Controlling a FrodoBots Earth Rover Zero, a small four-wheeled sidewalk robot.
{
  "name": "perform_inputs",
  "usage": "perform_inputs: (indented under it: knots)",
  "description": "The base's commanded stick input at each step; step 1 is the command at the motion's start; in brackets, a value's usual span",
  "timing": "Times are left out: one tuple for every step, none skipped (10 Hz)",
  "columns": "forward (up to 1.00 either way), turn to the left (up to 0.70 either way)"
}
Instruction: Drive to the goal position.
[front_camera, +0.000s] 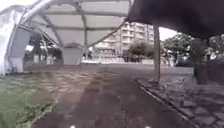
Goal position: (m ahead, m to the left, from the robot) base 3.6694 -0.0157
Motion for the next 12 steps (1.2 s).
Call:
perform_inputs:
  knots:
    - [1.0, 0.1]
    - [1.0, 0.1]
    - [1.0, 0.1]
    - [1.0, 0.1]
    - [1.0, 0.1]
    - [1.0, 0.1]
    - [1.0, 0.1]
    - [1.0, 0.1]
    - [1.0, 0.1]
    - [1.0, 0.1]
    - [1.0, 0.1]
    - [1.0, 0.1]
